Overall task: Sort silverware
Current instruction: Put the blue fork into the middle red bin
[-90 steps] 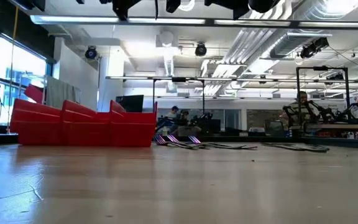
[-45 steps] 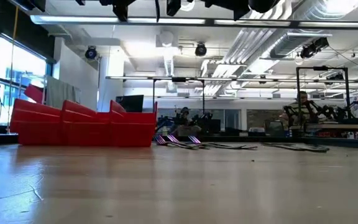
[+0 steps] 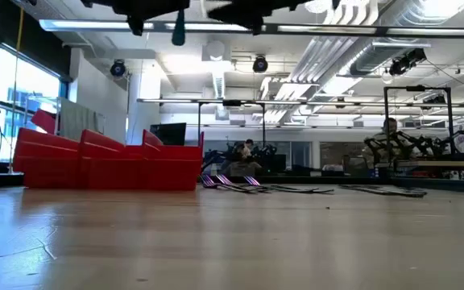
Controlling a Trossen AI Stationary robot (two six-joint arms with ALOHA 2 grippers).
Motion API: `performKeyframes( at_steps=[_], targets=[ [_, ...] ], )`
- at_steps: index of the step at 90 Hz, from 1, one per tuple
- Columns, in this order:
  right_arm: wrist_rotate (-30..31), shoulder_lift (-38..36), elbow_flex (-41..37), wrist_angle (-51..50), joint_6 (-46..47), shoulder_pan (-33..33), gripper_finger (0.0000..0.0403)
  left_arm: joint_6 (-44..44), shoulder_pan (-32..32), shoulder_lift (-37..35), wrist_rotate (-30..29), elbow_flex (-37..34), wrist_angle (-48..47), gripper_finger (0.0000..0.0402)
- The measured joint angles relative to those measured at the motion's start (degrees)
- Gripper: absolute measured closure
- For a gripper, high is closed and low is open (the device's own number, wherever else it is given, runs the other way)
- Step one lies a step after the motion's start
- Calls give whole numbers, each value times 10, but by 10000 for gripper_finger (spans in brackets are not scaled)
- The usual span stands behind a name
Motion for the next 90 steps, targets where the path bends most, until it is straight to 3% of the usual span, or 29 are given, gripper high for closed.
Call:
performKeyframes(
  at_steps=[10,19,30,39,46,59,90],
  targets=[
    [95,-31,-2,-70,16,6,145,-52,4,-37,-76,0,-79,401],
    [143,-41,-2,-126,31,15,142,-143,32,-70,-158,0,-187,401],
    [166,-32,-4,-157,43,29,142,-297,108,-93,-171,0,-319,401],
    [169,-23,-4,-153,30,38,142,-382,188,-87,-151,0,-408,401],
    [168,-19,-4,-153,23,41,142,-421,254,-72,-100,-1,-447,401],
    [169,-19,-4,-146,20,40,142,-405,347,-19,6,-1,-416,401],
    [165,-19,-3,-153,13,40,142,-393,460,124,95,2,-387,401]
  ],
)
